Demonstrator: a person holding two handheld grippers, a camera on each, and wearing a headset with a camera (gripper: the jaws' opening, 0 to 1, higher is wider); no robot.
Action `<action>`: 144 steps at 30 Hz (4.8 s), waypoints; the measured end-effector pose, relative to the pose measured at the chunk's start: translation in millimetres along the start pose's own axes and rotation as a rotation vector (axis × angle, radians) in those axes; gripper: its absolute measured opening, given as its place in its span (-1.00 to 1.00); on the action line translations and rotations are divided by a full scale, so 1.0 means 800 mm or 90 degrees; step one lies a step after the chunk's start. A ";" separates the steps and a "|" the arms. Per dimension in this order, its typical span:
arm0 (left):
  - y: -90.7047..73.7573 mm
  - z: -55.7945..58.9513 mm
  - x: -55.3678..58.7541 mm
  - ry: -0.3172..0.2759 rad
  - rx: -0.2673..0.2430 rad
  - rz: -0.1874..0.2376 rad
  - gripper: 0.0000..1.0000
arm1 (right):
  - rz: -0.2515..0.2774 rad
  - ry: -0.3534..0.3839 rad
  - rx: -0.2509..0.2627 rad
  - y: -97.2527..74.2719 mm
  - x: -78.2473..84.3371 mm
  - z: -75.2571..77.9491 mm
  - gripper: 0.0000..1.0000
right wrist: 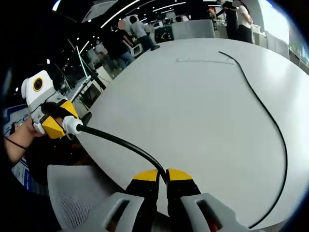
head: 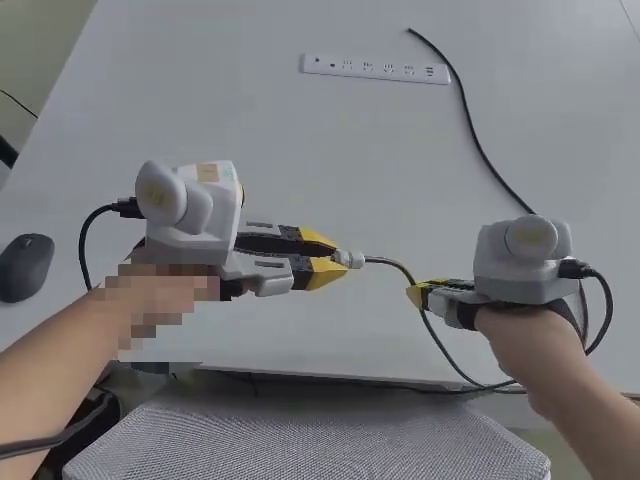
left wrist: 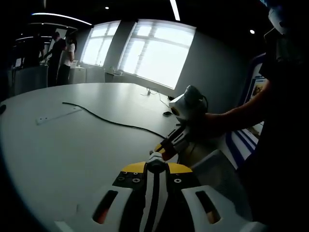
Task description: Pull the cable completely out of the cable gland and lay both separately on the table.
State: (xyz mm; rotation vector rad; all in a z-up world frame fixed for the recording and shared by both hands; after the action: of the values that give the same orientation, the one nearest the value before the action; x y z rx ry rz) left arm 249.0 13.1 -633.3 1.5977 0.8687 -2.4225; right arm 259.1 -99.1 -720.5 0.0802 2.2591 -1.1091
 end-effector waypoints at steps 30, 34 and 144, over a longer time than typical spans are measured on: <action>-0.008 -0.011 -0.005 -0.019 -0.004 0.007 -0.70 | 0.035 -0.307 -0.013 -0.030 -0.046 -0.044 -0.60; -0.008 -0.009 -0.003 -0.020 -0.004 0.005 -0.70 | 0.029 -0.434 -0.007 -0.037 -0.065 -0.068 -0.52; -0.005 -0.008 -0.007 0.027 -0.013 0.030 -0.70 | 0.006 -0.101 -0.052 -0.007 -0.002 0.013 -0.77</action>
State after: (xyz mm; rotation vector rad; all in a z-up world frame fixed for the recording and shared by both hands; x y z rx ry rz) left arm 255.1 19.0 -628.7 1.6482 0.8482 -2.3493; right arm 263.7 -109.8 -720.6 -0.0289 2.1572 -0.9813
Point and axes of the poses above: the centre of the closed fingertips' face, and the gripper's own axes: y roughly forward along the fingers, z roughly to its right, x roughly out of its underside, the point moved 2 cm from there along -y, roughly backward along the fingers, and after that the axes turned 10 degrees about -x, right-handed, at the moved point
